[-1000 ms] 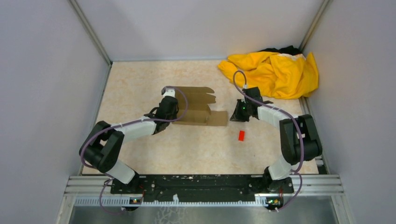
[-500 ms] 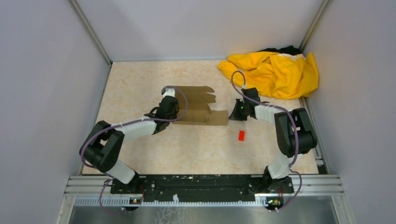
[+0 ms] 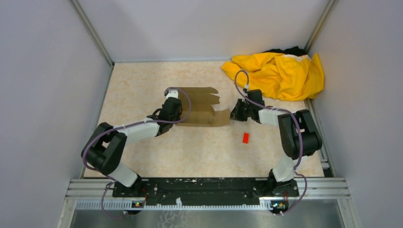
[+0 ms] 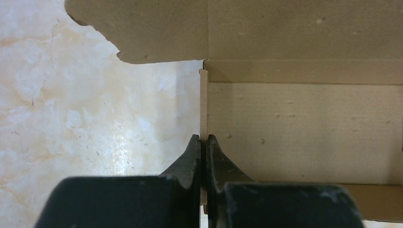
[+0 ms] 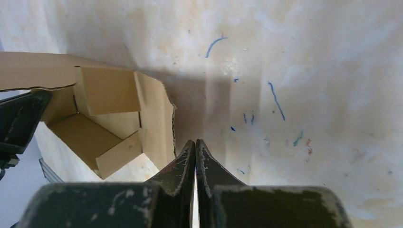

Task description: Fold the paper box

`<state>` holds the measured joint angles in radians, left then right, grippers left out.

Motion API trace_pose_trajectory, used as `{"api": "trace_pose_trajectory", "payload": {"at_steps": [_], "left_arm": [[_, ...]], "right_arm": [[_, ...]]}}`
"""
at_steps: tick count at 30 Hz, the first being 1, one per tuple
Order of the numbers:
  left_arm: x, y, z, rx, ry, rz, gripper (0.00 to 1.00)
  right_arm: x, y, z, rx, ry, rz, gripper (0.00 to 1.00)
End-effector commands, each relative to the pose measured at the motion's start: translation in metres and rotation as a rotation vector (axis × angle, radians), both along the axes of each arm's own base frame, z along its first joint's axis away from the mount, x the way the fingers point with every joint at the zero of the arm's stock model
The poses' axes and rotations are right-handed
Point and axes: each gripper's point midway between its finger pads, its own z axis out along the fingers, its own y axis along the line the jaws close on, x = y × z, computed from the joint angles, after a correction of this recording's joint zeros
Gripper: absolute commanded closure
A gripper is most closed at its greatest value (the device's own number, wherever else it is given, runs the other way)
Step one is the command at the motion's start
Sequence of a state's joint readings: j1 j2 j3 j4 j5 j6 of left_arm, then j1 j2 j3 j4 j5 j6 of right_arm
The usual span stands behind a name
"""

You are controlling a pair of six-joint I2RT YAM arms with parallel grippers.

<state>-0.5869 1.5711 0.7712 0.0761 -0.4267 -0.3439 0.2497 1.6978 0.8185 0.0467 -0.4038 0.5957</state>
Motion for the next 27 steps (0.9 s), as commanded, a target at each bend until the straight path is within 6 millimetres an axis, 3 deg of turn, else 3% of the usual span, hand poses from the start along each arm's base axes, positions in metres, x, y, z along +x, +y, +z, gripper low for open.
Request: {"api": "trace_pose_trajectory", "payload": {"at_steps": [1,20,27], "left_arm": [[-0.012,0.002,-0.019,0.036,0.079,-0.013,1.0],[-0.013,-0.001,-0.019,0.046,0.08,-0.024,1.0],[-0.012,0.0,-0.018,0.053,0.077,-0.02,1.0]], "right_arm": [[0.011,0.018,0.026,0.07,-0.096,0.039,1.0],[0.012,0.062,0.067,0.136,-0.212,0.137,1.0],[0.012,0.061,0.08,0.142,-0.26,0.115,1.0]]}}
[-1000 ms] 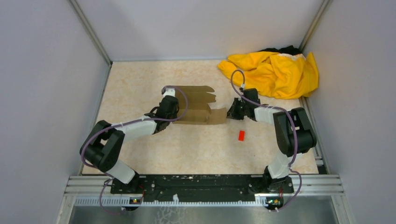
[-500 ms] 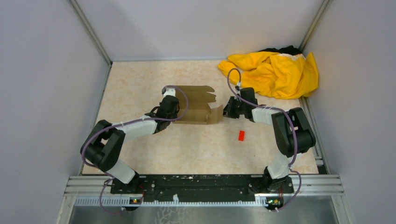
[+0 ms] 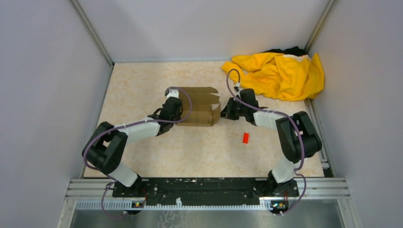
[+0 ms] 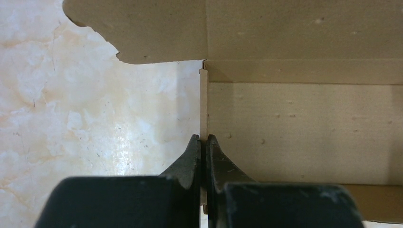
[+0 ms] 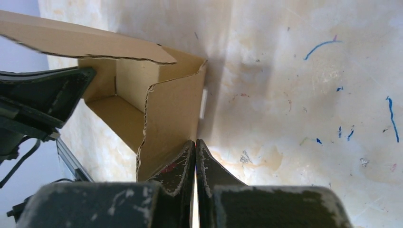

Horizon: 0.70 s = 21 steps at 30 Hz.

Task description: Fold the paper box

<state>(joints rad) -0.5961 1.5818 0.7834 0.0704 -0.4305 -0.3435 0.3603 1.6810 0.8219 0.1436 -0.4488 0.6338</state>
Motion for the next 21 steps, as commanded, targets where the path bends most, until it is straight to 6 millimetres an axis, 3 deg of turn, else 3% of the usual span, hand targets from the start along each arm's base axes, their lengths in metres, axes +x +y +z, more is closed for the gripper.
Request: {"api": "trace_pose_trajectory", "payload": {"at_steps": [1,9,21], "left_arm": [[-0.012,0.004,-0.018,0.049,0.075,-0.013,1.0],[-0.013,0.004,-0.019,0.051,0.077,-0.016,1.0],[-0.011,0.003,-0.014,0.047,0.066,-0.019,1.0]], "right_arm": [[0.021,0.009,0.058,0.069,-0.183,-0.016,1.0],[0.024,0.011,0.071,0.088,-0.215,-0.021,0.98],[0.02,0.034,0.047,0.071,-0.152,0.044,0.98]]}}
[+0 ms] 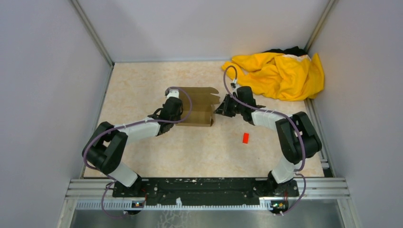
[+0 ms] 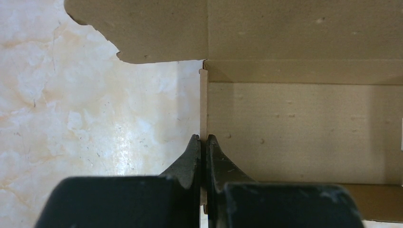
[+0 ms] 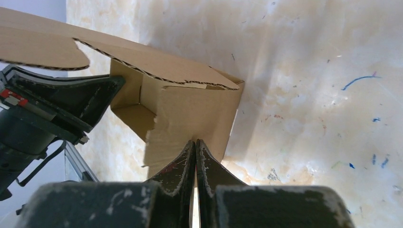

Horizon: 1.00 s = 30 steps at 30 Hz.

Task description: Fold the paper box

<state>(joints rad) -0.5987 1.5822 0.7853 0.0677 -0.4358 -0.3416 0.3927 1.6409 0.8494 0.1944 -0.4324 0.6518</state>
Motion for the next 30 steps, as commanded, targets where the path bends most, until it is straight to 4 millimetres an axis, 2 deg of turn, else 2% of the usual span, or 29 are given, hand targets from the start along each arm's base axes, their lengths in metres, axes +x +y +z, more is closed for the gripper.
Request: {"api": "trace_pose_trajectory", "payload": {"at_steps": [1,7,11,20,26,30], "left_arm": [[-0.011,0.003,-0.013,0.041,0.065,-0.019,1.0],[-0.01,0.003,-0.012,0.043,0.062,-0.019,1.0],[-0.011,0.003,-0.015,0.042,0.068,-0.021,1.0],[-0.013,0.003,-0.018,0.041,0.076,-0.021,1.0],[-0.015,0.003,-0.02,0.042,0.081,-0.022,1.0],[-0.015,0.003,-0.021,0.041,0.083,-0.022,1.0]], "right_arm": [[0.009,0.02,0.013,0.021,-0.048,0.039,0.97],[0.007,0.025,0.004,-0.038,-0.037,0.047,0.92],[0.006,0.029,0.005,-0.04,-0.049,0.055,0.84],[0.005,0.035,0.002,-0.061,-0.047,0.061,0.74],[0.004,0.034,-0.008,-0.157,-0.039,0.041,0.67],[0.006,0.032,-0.01,-0.213,-0.047,0.021,0.66]]}}
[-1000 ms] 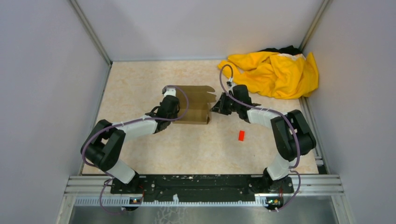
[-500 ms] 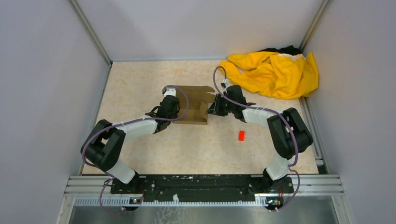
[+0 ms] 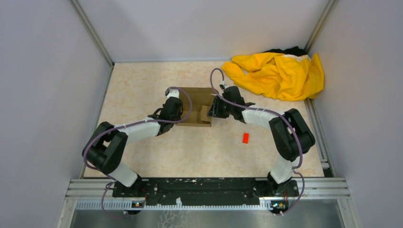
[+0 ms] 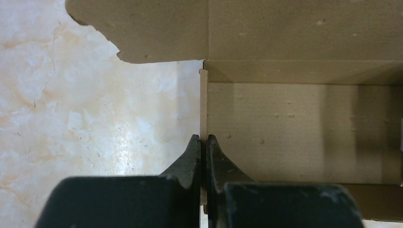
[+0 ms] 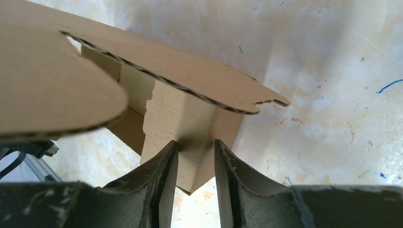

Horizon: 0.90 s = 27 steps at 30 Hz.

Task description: Fold the paper box

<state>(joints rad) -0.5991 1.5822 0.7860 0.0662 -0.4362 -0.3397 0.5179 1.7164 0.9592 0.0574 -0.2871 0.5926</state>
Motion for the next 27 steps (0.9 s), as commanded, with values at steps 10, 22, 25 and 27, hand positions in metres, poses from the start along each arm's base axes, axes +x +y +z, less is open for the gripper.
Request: {"api": "trace_pose_trajectory", "payload": {"at_steps": [10,22,25,27], "left_arm": [[-0.016,0.004,-0.022,0.037,0.082,-0.022,1.0],[-0.017,0.003,-0.018,0.023,0.077,-0.024,1.0],[-0.018,0.002,-0.017,0.015,0.076,-0.027,1.0],[-0.018,0.001,-0.016,0.014,0.073,-0.027,1.0]], "right_arm": [[0.017,0.0,0.002,-0.222,-0.081,-0.046,0.66],[0.022,0.004,-0.008,-0.383,-0.137,-0.062,0.69],[0.022,0.004,-0.009,-0.437,-0.152,-0.067,0.72],[0.021,0.004,-0.011,-0.471,-0.16,-0.068,0.75]]}}
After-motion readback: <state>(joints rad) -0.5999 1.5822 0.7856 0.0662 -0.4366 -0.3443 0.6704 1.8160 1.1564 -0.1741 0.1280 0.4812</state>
